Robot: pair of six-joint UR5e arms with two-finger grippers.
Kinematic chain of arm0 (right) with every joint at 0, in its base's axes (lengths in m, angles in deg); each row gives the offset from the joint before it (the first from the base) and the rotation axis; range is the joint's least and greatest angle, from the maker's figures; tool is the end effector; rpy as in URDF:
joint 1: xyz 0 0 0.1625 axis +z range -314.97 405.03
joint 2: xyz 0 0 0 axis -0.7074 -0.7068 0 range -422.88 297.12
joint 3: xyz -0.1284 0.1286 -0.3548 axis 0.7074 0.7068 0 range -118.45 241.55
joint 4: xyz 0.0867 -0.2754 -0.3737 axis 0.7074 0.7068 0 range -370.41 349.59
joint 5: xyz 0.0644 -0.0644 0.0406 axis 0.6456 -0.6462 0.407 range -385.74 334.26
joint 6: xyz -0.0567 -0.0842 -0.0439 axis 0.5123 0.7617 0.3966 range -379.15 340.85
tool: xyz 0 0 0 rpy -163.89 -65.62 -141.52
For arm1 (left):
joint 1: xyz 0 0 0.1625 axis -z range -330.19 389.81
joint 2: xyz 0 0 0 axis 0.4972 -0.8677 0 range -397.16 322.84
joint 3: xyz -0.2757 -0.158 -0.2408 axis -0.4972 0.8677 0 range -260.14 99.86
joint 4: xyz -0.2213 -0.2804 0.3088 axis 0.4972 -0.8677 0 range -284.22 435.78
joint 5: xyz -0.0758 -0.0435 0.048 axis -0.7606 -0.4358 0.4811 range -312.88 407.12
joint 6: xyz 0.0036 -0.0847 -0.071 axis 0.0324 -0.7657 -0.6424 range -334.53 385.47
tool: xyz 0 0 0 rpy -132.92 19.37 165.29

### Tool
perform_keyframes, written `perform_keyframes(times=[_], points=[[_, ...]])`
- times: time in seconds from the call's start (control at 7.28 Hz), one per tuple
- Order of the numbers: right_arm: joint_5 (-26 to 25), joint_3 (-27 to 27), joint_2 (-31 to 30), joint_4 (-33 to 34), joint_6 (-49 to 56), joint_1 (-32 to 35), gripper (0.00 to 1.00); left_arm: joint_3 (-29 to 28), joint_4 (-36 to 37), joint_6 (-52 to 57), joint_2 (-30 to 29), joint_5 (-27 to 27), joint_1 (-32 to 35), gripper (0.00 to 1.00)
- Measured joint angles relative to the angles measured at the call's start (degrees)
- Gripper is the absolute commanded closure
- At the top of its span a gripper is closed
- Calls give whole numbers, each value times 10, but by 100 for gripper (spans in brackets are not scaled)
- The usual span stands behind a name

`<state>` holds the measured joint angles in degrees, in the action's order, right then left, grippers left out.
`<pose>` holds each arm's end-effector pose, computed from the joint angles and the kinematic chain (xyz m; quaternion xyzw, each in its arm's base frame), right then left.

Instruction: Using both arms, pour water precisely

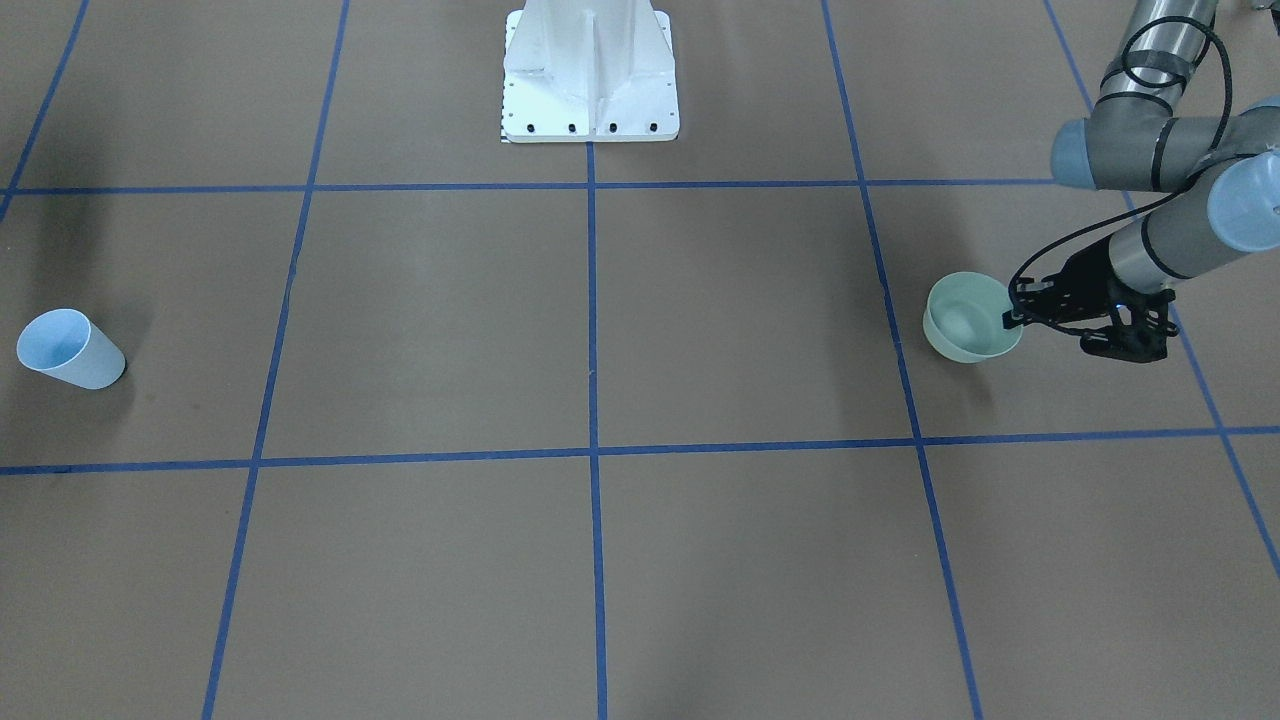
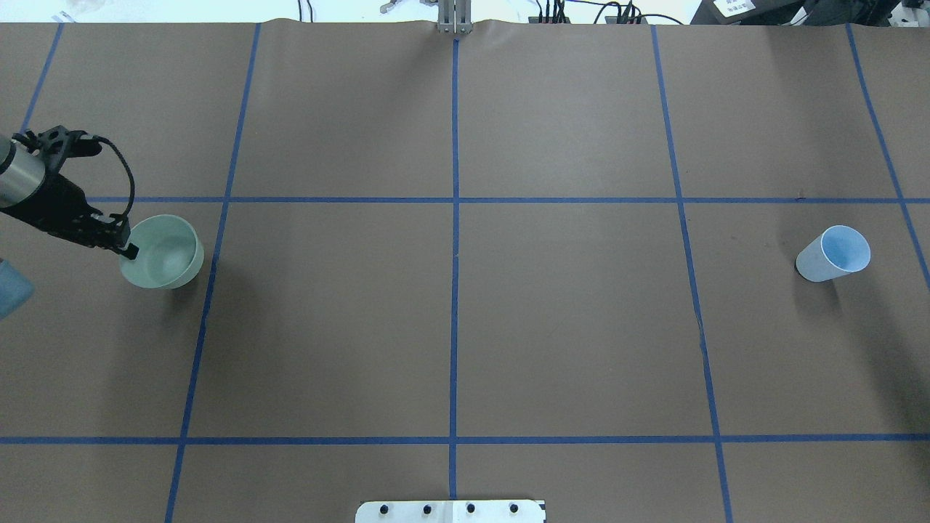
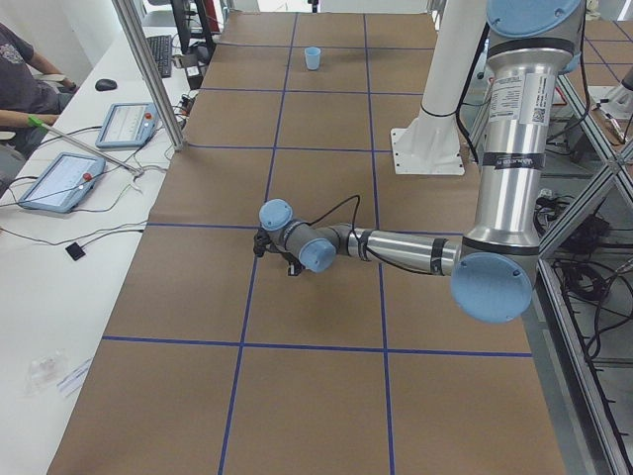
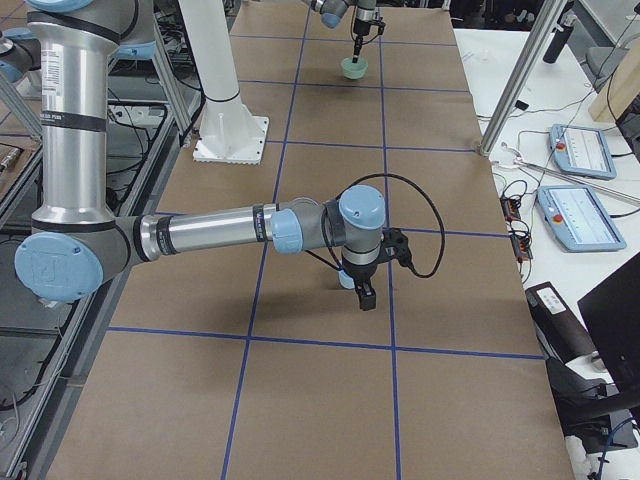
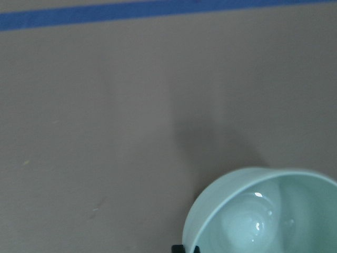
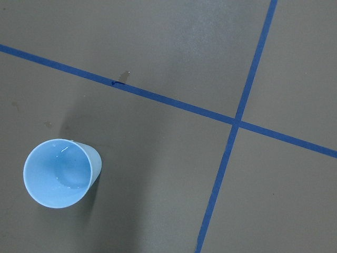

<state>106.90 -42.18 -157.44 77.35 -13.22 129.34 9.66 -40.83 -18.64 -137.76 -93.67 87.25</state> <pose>0.0056 -0.5325 0.5478 0.0934 -0.3615 -0.1297 0.9186 0.3046 -0.5656 0.4684 -0.0274 0.4968 0.0493 0.8660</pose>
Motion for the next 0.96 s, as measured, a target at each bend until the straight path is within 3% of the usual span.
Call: perform_keyframes(times=[0.27, 0.55, 0.96], points=[[-2, 10, 2, -12, -3, 0, 0, 17, 1, -143, -83, 18, -48, 100], [-3, 33, 4, -44, -4, 0, 0, 11, 6, -266, -168, 84, -132, 100], [20, 36, 3, -56, -7, 0, 0, -26, 75, -316, -276, 171, -209, 100]])
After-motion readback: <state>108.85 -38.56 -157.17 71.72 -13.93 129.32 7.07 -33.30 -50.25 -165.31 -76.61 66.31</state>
